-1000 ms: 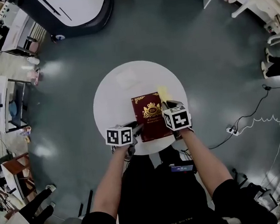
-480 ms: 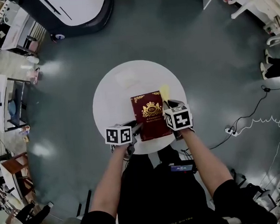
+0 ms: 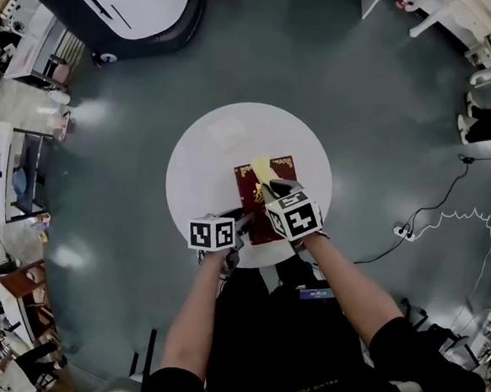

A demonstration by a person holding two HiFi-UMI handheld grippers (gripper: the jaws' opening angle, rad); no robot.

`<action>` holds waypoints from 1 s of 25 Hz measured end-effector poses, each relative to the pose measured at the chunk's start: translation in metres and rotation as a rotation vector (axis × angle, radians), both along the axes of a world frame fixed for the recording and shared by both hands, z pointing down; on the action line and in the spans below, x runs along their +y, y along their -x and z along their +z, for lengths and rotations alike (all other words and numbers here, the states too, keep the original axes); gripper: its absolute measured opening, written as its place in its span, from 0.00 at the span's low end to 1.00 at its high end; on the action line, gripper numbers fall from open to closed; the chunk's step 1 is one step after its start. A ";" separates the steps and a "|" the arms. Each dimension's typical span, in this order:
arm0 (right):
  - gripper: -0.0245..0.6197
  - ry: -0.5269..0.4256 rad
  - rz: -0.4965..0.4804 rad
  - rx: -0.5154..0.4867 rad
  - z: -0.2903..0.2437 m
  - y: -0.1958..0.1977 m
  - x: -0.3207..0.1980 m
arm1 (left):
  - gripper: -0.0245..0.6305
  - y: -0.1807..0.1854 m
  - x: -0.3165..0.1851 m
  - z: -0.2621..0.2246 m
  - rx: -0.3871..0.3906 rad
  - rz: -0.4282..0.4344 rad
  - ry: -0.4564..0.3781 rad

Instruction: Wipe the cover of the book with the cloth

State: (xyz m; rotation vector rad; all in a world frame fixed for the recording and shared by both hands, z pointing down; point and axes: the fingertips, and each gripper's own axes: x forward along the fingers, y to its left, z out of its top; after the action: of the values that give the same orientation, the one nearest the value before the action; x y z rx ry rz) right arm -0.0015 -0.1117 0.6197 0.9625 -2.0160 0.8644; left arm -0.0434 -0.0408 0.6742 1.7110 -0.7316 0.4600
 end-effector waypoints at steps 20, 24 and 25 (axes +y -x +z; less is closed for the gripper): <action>0.16 0.111 -0.184 0.021 0.033 0.052 0.033 | 0.30 0.001 0.001 -0.001 0.018 -0.003 -0.003; 0.16 0.098 -0.180 0.022 0.034 0.051 0.031 | 0.30 0.002 0.001 0.000 0.017 -0.004 -0.001; 0.16 0.094 -0.175 0.024 0.034 0.049 0.031 | 0.30 0.002 0.001 0.000 0.017 -0.004 0.000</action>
State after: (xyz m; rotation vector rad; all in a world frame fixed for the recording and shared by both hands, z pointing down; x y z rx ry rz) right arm -0.0506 -0.0807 0.6536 0.7286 -1.9869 0.8396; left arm -0.0456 -0.0399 0.6739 1.7116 -0.7225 0.4422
